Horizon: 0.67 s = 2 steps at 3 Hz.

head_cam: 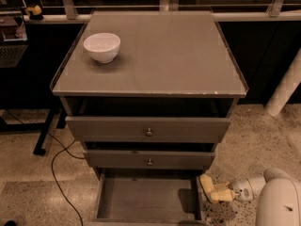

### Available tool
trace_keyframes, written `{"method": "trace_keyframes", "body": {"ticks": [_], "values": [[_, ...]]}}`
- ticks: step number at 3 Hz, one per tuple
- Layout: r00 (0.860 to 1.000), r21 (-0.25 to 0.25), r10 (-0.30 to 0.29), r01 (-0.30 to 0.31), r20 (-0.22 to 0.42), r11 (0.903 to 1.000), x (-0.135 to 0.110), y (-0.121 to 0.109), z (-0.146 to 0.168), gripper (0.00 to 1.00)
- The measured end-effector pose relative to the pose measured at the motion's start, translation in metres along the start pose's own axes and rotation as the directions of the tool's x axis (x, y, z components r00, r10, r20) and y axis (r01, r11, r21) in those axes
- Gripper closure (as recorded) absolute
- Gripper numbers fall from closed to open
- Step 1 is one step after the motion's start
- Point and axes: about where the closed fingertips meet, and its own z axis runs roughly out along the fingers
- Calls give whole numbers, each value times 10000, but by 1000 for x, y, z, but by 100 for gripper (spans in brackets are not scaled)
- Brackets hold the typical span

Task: Pick sponge from bottom drawer and place on counter

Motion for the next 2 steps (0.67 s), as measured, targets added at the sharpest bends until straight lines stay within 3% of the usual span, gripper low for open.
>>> {"method": "trace_keyframes", "body": {"ticks": [2], "values": [[9999, -121, -72, 71, -98, 9999, -1, 5, 5, 100]]}}
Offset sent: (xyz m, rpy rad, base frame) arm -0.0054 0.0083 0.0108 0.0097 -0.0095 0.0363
